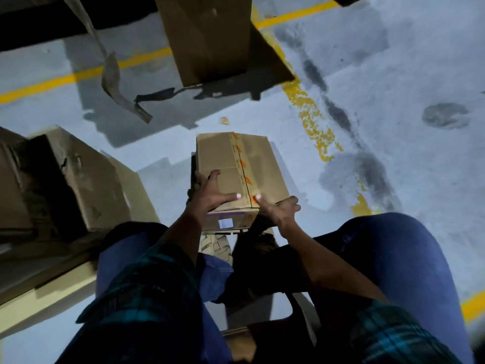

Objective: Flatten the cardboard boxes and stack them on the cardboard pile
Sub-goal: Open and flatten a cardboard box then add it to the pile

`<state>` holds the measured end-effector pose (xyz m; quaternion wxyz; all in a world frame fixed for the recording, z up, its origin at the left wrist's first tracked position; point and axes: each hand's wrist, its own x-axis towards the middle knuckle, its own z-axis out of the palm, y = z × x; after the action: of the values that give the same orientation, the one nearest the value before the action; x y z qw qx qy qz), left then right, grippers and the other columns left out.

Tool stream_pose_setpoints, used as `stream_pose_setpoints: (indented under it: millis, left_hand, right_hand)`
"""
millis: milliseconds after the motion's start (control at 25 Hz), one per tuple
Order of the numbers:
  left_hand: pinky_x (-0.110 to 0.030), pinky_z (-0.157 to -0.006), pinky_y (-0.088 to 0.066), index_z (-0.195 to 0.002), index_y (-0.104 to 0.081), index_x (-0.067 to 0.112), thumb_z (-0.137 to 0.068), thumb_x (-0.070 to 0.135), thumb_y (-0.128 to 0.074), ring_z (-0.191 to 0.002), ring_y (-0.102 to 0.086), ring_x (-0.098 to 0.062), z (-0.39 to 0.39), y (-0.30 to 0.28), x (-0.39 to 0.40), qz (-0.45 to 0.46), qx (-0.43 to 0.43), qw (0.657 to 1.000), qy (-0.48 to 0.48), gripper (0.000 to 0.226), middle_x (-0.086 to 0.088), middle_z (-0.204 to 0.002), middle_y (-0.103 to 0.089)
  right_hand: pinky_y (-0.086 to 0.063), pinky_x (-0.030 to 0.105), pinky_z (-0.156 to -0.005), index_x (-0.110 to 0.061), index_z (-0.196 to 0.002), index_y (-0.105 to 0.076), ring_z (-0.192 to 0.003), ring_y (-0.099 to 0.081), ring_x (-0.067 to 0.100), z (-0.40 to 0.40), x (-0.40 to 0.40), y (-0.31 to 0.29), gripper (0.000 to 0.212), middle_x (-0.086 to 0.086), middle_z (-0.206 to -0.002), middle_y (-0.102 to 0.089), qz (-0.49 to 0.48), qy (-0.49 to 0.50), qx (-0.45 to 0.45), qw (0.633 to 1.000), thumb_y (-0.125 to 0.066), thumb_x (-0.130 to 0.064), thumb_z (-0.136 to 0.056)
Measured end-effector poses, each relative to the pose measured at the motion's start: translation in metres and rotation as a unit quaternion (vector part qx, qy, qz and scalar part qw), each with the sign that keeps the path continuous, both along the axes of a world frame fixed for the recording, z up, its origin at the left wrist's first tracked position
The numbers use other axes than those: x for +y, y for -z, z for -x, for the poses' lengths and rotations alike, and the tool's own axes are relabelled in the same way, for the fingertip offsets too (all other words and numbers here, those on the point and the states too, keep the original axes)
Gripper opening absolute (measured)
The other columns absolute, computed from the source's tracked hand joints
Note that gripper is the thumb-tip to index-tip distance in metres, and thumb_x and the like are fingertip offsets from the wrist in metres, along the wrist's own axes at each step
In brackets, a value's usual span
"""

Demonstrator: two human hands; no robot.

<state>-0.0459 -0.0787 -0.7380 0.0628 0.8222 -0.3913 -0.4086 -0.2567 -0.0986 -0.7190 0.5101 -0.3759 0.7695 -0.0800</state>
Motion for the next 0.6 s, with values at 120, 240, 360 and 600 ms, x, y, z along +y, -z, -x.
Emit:
stream_pose_setpoints:
  millis: [120, 240, 360, 600]
  left_hand:
    - [-0.066, -0.103, -0.037, -0.141, -0.014, 0.048, -0.023, 0.093, -0.069, -0.134, -0.029, -0.050, 0.004, 0.013, 0.009, -0.033, 0.005, 0.999, 0.012, 0.138, -0.016, -0.154, -0.002]
    - [-0.067, -0.107, -0.032, -0.143, 0.001, 0.046, -0.025, 0.086, -0.076, -0.139, -0.016, -0.054, 0.008, 0.022, 0.013, -0.081, 0.004, 0.995, 0.063, 0.147, -0.023, -0.155, 0.012]
    - [-0.064, -0.113, -0.022, -0.151, 0.007, 0.037, -0.044, 0.069, -0.087, -0.146, 0.002, -0.049, 0.013, 0.027, 0.014, -0.114, -0.009, 0.984, 0.136, 0.146, -0.019, -0.159, 0.021]
    - [-0.062, -0.108, -0.034, -0.152, -0.011, 0.047, -0.076, 0.040, -0.080, -0.148, -0.007, -0.040, 0.019, 0.025, -0.003, -0.034, -0.038, 0.973, 0.223, 0.103, -0.012, -0.163, 0.008]
  right_hand:
    - [-0.035, 0.057, -0.111, -0.018, -0.150, -0.005, -0.136, -0.032, 0.044, 0.004, 0.007, 0.010, 0.155, 0.017, -0.150, -0.013, -0.003, -0.141, 0.050, 0.989, -0.079, -0.084, -0.031]
    - [-0.033, 0.059, -0.109, -0.021, -0.149, -0.007, -0.133, -0.034, 0.047, 0.003, 0.003, 0.021, 0.148, 0.020, -0.149, -0.017, -0.006, -0.222, 0.118, 0.968, -0.082, -0.079, -0.036]
    - [-0.026, 0.062, -0.111, -0.015, -0.147, -0.019, -0.139, -0.027, 0.050, 0.005, 0.004, 0.028, 0.130, 0.022, -0.148, -0.028, -0.030, -0.235, 0.143, 0.961, -0.080, -0.074, -0.049]
    - [0.006, 0.075, -0.107, -0.014, -0.157, 0.008, -0.145, 0.026, 0.045, -0.009, 0.007, 0.033, 0.151, 0.022, -0.163, 0.016, -0.033, -0.328, 0.190, 0.925, -0.069, -0.088, -0.050]
